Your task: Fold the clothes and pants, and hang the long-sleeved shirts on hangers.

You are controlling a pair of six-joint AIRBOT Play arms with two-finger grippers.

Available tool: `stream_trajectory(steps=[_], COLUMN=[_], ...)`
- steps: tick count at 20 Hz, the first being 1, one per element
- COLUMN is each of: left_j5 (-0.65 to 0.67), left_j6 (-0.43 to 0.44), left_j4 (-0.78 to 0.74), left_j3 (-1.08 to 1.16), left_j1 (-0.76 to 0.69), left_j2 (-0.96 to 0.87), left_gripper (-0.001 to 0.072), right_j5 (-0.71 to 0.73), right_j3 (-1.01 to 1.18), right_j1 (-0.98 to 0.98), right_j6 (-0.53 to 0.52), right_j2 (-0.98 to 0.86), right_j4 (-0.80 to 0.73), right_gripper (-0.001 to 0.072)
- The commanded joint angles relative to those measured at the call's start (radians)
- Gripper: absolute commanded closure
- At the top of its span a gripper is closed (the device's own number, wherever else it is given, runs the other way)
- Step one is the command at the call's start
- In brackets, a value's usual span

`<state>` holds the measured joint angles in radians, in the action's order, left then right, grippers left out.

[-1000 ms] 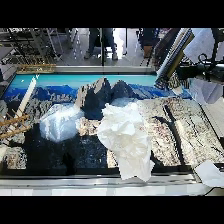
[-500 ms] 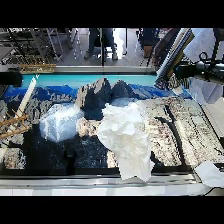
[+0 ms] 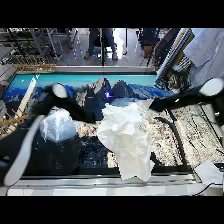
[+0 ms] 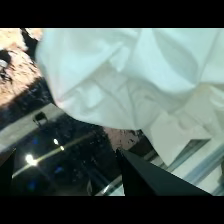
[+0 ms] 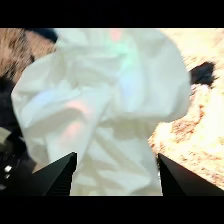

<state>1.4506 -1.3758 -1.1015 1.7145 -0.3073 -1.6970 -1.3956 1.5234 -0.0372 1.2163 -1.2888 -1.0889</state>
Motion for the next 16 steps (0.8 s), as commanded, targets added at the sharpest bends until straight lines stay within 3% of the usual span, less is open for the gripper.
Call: stream_trajectory(steps=[1,7,9,10,11,12,13,16], left_j5=[0.057,-0.077,-0.153,-0.195,-0.229,-0.238,-0.236,-0.224], left_j6=[0.069,0.083,0.017,-0.038,-0.074,-0.095,-0.09,-0.069], left_j4=[0.041,0.121,0.144,0.141,0.141,0.142,0.142,0.144], left_j3=[0.0,0.0,0.0,0.0,0.0,0.0,0.0,0.001], left_j1=[-0.101,-0.116,-0.116,-0.116,-0.113,-0.107,-0.102,-0.05], left_j2=[-0.172,-0.277,-0.304,-0.316,-0.326,-0.33,-0.328,-0.287], left_gripper=[0.0013,0.0013,0.0038,0.0165,0.0357,0.0616,0.0689,0.0691], right_j5=[0.021,0.163,0.207,0.23,0.264,0.293,0.305,0.272], right_j3=[-0.224,-0.32,-0.32,-0.32,-0.32,-0.317,-0.304,-0.184], right_j1=[0.045,0.165,0.205,0.22,0.23,0.233,0.232,0.228], right_j6=[-0.075,-0.138,-0.137,-0.137,-0.13,-0.122,-0.1,-0.034], right_j2=[-0.02,-0.152,-0.186,-0.2,-0.206,-0.206,-0.204,-0.192], right_j4=[0.143,0.167,0.168,0.167,0.161,0.151,0.129,-0.034], right_gripper=[0.0142,0.0144,0.0159,0.0293,0.0459,0.0613,0.0634,0.0694])
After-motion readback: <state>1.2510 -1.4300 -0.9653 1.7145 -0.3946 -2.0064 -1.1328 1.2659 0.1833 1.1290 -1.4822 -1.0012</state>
